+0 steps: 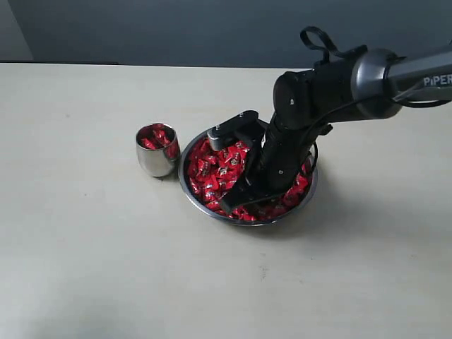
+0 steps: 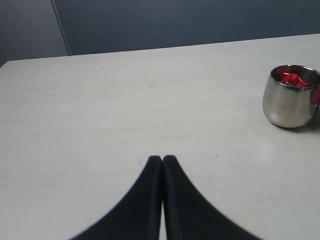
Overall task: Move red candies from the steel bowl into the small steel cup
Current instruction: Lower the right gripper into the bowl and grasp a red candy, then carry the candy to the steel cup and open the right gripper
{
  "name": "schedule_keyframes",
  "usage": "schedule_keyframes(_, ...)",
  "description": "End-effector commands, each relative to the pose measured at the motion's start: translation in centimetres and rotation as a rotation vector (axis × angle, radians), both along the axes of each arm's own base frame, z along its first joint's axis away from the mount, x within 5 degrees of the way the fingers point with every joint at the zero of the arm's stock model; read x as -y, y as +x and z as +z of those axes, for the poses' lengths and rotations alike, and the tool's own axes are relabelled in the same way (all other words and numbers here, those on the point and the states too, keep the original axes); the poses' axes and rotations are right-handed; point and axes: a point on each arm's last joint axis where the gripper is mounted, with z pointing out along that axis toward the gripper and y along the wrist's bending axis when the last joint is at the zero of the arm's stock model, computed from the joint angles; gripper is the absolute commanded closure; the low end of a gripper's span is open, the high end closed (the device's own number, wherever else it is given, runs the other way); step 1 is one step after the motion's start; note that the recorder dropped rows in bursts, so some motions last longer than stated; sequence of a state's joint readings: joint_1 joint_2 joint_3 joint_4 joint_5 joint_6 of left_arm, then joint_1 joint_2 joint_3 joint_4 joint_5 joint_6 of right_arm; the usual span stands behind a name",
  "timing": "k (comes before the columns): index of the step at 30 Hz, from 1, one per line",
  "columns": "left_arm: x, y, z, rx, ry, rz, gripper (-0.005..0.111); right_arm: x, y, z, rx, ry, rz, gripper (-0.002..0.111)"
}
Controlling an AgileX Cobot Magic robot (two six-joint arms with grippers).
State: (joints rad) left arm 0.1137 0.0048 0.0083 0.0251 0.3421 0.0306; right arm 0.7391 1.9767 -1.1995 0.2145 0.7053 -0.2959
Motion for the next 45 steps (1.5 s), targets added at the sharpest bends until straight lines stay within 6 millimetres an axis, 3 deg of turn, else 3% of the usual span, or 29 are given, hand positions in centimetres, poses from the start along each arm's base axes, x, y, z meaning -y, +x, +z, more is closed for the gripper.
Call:
schedule_keyframes(1,0.0,0.0,0.3,0.018,0.003,-0.005,0.106,0.0,0.1,0.9,0.028,0.02,0.0,0.108)
schedule_keyframes(12,0.0,0.0,0.3,0.018,0.003,-0.005,0.106,0.1,-0.2,6.5,0.166,0.149,-0.01,0.108)
schedule_keyframes(17,0.0,0.0,0.3,0.018,0.003,-0.005,0.106,-1.1,0.5,8.7,0.242,0.325,-0.068,0.108)
schedule_keyframes(21,0.0,0.0,0.3,0.018,0.003,-0.005,0.106,-3.2,1.4,10.0,0.256,0.448,-0.052,0.108)
schedule_keyframes(25,0.0,0.0,0.3,0.018,0.003,-0.005,0.106,-7.1,2.8,9.8,0.245,0.544,-0.015,0.108)
schedule_keyframes(29,0.0,0.0,0.3,0.018,0.003,-0.005,0.106,-10.2,4.6,6.9,0.213,0.545,-0.008,0.108)
schedule_keyframes(34,0.0,0.0,0.3,0.018,0.003,-0.005,0.106,-12.1,6.0,3.3,0.182,0.522,-0.007,0.108)
schedule_keyframes(36,0.0,0.0,0.3,0.018,0.003,-0.005,0.106,-12.2,6.2,2.6,0.178,0.514,-0.008,0.101)
schedule_keyframes(40,0.0,0.0,0.3,0.018,0.003,-0.005,0.106,-12.1,6.1,3.4,0.186,0.517,0.007,0.068)
schedule_keyframes(45,0.0,0.0,0.3,0.018,0.003,-0.005,0.106,-11.6,5.7,5.8,0.214,0.506,0.048,0.068)
